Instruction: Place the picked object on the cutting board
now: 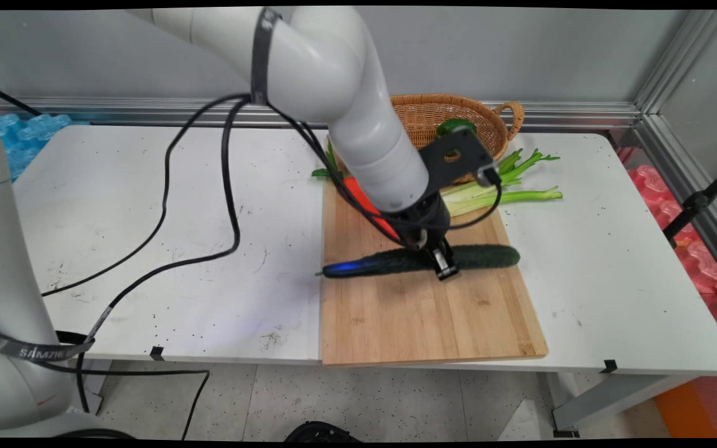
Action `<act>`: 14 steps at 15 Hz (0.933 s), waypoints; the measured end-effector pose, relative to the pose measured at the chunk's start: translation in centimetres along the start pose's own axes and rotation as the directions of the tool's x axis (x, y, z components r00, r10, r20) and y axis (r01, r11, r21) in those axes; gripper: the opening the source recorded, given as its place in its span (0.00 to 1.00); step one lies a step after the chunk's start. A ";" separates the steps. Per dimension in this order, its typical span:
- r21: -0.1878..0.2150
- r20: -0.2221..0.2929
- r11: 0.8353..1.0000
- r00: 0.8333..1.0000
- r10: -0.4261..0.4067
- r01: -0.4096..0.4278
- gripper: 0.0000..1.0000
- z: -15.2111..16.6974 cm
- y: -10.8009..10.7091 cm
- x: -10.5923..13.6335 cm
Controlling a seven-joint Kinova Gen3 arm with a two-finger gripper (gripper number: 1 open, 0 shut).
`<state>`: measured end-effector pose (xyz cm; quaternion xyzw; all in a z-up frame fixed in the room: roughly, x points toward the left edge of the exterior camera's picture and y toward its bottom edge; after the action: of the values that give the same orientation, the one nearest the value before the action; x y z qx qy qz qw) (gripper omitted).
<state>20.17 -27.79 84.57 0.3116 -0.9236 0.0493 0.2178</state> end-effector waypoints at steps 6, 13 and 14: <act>-0.015 -0.002 1.000 1.000 0.000 0.000 0.00 2.9 0.4 -1.2; -0.017 -0.022 0.999 0.999 -0.036 0.036 0.00 5.0 0.5 -2.4; -0.017 -0.023 0.999 0.999 -0.041 0.041 0.00 5.2 0.5 -2.6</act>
<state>19.77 -27.13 78.78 0.3282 -0.9147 0.0410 0.2322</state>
